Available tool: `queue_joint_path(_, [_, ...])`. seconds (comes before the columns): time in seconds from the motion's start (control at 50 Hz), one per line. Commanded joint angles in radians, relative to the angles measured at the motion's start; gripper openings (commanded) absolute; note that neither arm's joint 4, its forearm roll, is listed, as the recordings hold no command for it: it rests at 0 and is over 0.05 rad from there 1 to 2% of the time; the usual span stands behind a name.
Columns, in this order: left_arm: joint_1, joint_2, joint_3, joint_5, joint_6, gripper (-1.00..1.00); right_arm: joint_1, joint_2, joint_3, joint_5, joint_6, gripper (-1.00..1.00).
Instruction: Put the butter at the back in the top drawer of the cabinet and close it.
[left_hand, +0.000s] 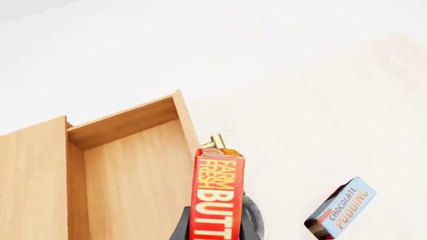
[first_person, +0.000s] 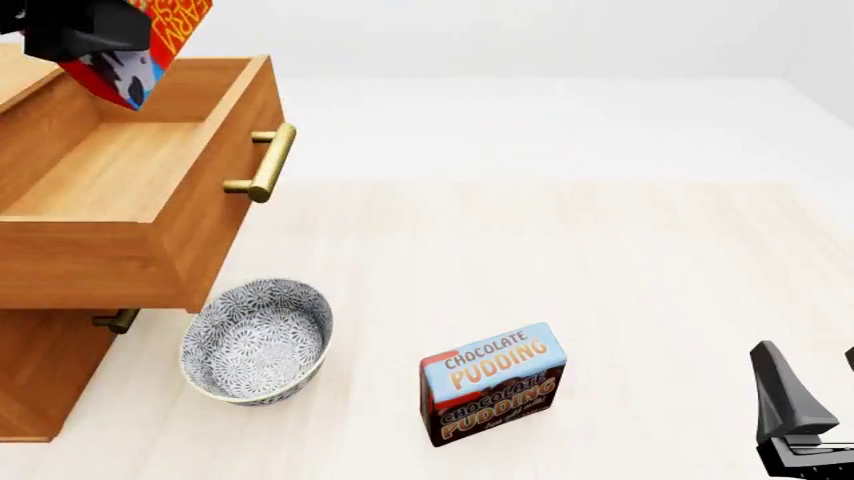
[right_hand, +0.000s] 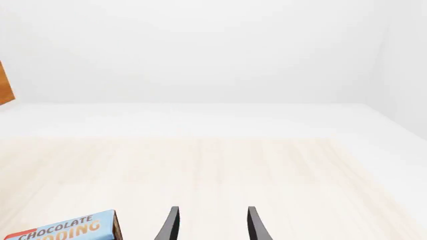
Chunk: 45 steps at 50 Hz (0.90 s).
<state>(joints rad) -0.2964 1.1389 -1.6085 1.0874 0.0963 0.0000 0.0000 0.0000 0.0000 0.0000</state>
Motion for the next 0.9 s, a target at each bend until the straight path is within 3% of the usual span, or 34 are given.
queue_joint_path(0.02, [0.035,-0.041,0.039,-0.006,0.001,-1.00,0.000,0.000,0.000,0.000,0.000,1.00])
queue_joint_path(0.9, [0.106,-0.067,0.155,-0.045,-0.034,-1.00,0.000,0.000,0.000,0.000,0.000,1.00])
